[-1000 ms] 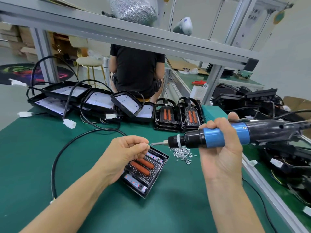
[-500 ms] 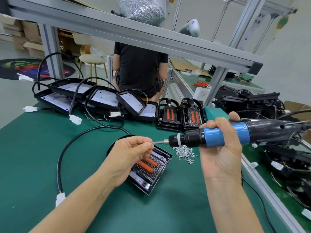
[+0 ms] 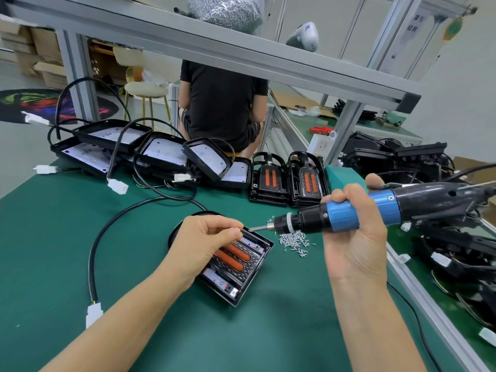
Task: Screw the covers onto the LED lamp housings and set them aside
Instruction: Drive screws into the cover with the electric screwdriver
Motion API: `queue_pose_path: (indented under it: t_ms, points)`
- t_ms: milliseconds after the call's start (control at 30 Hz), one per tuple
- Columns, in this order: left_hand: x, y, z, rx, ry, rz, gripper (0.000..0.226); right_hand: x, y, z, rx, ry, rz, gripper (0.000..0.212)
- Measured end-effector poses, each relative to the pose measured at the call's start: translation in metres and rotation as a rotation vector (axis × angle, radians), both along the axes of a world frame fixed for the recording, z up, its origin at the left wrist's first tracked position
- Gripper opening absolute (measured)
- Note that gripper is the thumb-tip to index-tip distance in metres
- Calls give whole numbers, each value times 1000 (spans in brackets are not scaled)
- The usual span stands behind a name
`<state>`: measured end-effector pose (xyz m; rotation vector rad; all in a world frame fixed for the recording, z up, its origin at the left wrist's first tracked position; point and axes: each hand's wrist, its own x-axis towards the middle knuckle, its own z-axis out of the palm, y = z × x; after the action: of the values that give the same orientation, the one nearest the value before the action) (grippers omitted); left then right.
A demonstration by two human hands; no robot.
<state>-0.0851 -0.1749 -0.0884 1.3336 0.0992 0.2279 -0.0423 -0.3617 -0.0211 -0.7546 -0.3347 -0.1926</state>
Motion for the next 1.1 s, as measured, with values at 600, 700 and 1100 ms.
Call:
queue_pose_path:
  t_ms: [600,700,1100]
  points:
    - [17,-16,-19,1035,-167,186,11,14,7,-24,-262,-11,-170,36]
    - [17,-17,-20,1103,-180,191,13,16,7,-24,-260,-21,-174,35]
    - [23,-17,-21,1225,-125,174,16,22,9,-28,-265,-11,-145,30]
